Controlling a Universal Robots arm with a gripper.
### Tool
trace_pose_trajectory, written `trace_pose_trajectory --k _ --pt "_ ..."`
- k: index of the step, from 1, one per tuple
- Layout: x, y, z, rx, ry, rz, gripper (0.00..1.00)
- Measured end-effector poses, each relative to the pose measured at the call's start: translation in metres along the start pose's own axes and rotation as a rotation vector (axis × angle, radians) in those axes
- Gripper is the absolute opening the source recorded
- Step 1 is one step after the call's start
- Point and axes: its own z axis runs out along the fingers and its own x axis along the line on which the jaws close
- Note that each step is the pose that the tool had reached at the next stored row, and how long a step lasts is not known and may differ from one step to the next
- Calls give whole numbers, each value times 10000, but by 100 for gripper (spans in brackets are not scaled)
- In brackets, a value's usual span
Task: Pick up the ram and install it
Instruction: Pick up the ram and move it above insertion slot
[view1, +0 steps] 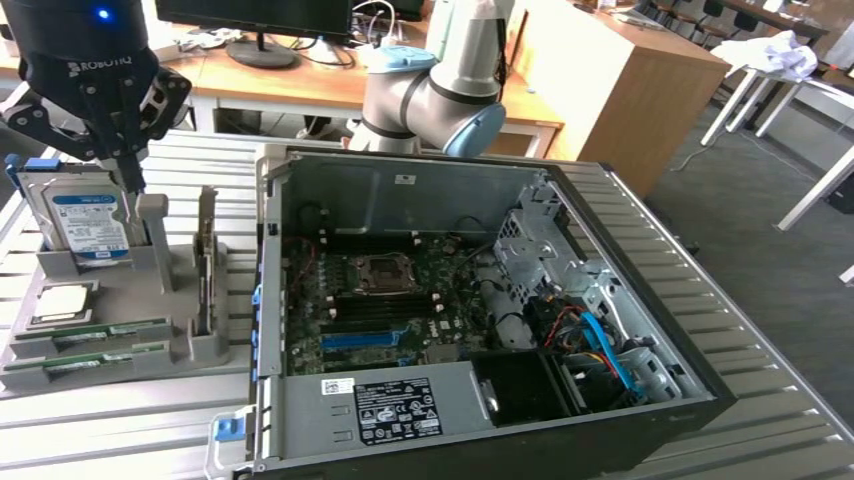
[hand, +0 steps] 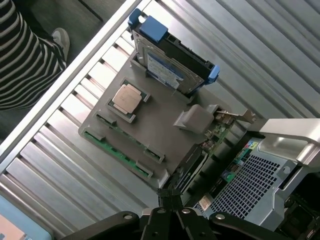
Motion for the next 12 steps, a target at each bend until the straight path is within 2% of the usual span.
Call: trace_pose_trajectory --k 12 --pt "0 0 0 -24 8 -765 10"
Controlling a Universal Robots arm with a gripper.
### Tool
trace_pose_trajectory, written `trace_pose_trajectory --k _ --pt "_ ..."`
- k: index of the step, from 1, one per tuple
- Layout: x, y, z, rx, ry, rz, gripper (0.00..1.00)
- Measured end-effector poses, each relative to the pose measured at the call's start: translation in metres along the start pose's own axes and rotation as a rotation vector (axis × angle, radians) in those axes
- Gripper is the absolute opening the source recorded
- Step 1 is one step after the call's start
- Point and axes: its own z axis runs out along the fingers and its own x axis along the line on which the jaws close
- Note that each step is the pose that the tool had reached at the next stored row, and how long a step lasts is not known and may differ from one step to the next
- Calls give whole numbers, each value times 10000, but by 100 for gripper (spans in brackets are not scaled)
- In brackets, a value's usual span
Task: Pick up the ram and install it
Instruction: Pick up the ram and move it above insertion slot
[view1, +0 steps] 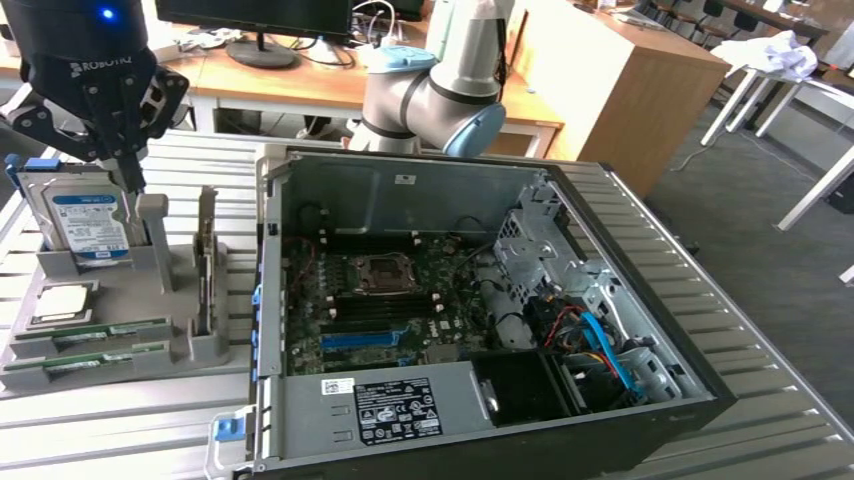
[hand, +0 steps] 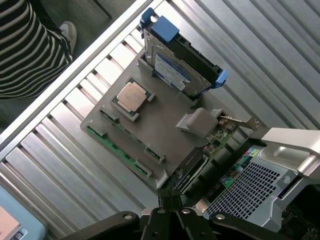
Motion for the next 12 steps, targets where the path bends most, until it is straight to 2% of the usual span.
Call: trace_pose_trajectory --k 12 --pt "0 0 0 -26 10 -841 10"
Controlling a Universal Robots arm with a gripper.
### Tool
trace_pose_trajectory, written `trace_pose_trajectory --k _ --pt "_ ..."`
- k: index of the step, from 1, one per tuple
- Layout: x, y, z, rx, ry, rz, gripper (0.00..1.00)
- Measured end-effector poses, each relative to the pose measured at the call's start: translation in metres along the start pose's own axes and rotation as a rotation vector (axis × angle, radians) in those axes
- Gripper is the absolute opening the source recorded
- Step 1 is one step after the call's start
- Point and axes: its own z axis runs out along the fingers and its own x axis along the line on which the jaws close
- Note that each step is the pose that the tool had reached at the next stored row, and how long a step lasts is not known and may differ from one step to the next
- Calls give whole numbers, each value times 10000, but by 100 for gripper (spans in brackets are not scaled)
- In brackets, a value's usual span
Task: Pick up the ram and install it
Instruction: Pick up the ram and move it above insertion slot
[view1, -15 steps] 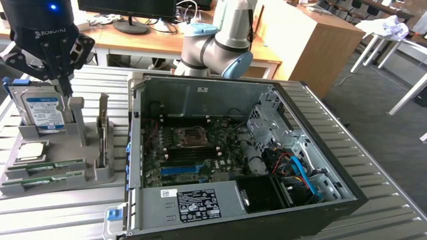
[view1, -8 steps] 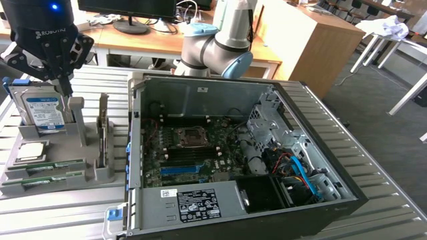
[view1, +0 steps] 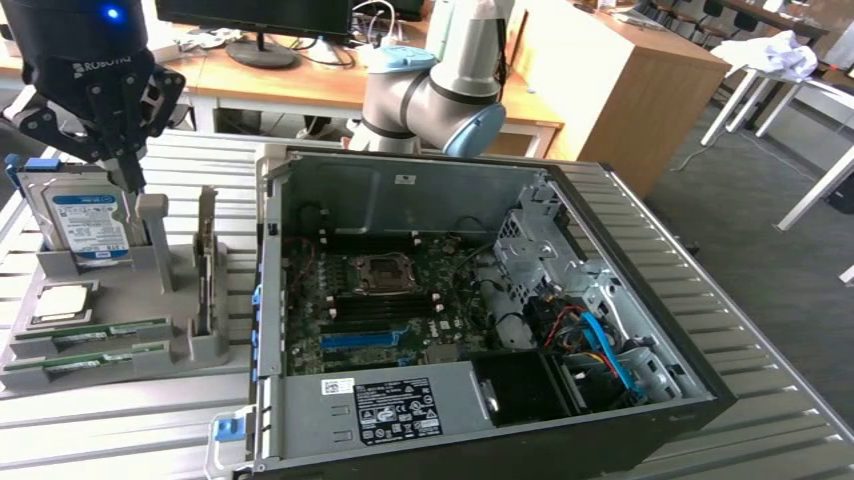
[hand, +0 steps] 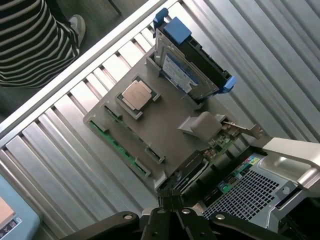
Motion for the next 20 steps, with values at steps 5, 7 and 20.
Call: trace_pose_trajectory --k 5,7,20 --pt "0 0 0 -10 4 -343 10" --pt "0 0 0 -13 5 -437 10" --pt "0 0 0 -28 12 -963 10"
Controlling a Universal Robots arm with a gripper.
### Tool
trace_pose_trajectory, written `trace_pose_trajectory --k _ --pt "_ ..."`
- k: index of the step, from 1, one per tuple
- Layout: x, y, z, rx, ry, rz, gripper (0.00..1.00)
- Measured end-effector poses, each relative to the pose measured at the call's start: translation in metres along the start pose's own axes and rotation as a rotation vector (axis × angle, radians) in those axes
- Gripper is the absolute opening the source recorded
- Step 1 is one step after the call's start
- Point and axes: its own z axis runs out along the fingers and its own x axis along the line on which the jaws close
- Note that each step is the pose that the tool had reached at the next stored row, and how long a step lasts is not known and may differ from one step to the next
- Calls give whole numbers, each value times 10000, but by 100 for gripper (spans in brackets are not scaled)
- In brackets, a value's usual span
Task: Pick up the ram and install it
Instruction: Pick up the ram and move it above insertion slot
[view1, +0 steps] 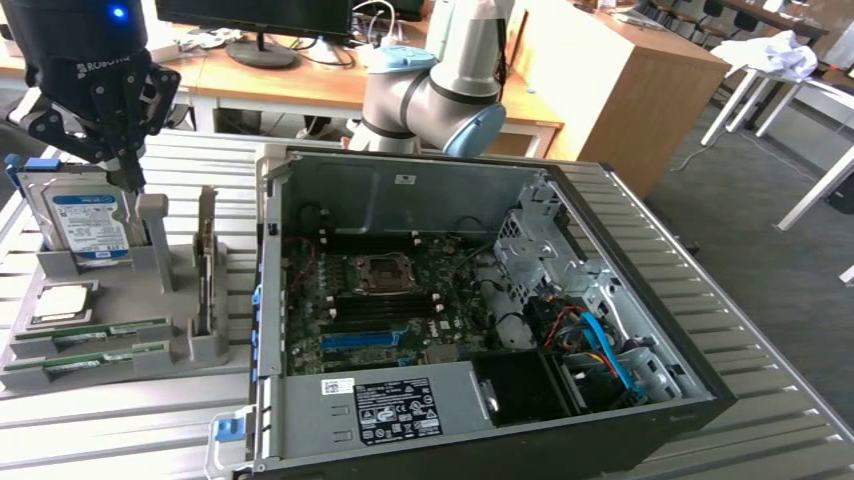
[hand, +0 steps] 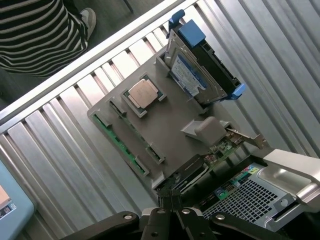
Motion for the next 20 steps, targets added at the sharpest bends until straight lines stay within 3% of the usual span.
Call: trace_pose_trajectory --k 20 --pt "0 0 0 -15 18 -722 10"
